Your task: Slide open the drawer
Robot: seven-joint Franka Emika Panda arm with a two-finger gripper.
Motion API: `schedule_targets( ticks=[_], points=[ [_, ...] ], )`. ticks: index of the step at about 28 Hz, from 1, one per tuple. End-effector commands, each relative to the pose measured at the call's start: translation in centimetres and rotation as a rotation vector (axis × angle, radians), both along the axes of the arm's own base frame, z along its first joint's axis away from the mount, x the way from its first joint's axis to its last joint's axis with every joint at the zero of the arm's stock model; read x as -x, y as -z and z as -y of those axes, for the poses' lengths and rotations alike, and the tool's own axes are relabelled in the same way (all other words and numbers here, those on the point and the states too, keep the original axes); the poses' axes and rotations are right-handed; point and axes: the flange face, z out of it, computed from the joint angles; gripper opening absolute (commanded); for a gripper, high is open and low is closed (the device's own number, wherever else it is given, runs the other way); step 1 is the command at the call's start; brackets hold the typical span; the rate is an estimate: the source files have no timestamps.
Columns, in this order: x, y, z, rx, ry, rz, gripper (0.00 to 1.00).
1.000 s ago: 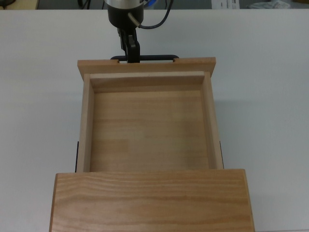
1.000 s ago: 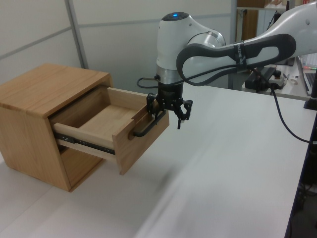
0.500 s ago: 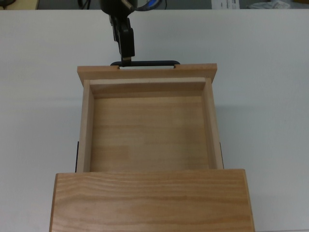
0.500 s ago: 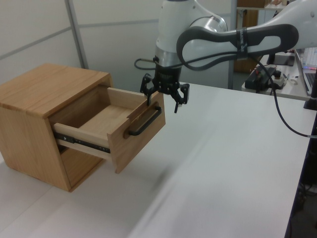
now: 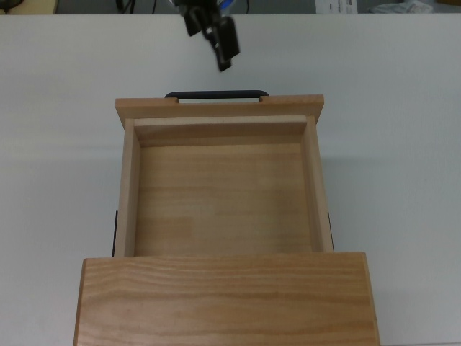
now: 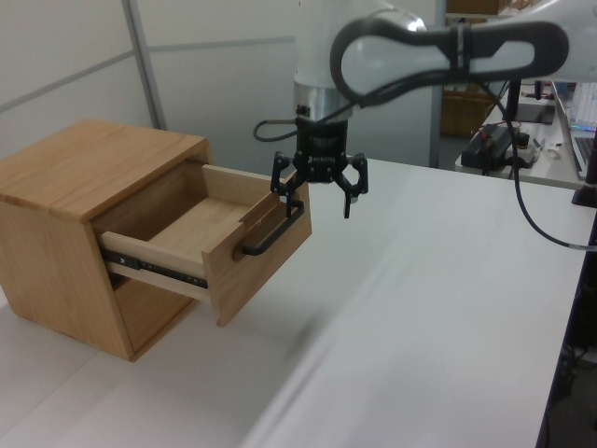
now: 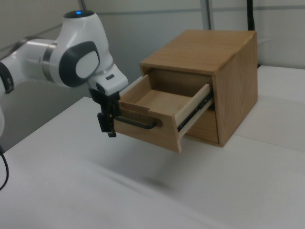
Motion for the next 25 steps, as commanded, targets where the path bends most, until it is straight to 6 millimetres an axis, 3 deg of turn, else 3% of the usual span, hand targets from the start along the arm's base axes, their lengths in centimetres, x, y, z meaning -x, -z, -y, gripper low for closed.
schedule_targets(
  ticks=[1, 5, 14, 25],
  points=[
    [1.3, -3.9, -1.1, 0.019, -0.216, 0.009, 1.00],
    [2.7, -5.1, -2.1, 0.070, -0.430, -0.032, 1.00],
    [4.7, -4.8, -3.8, 0.142, -0.738, -0.133, 1.00],
    [4.9, -5.1, 0.0, 0.138, -0.817, -0.164, 1.00]
  ],
)
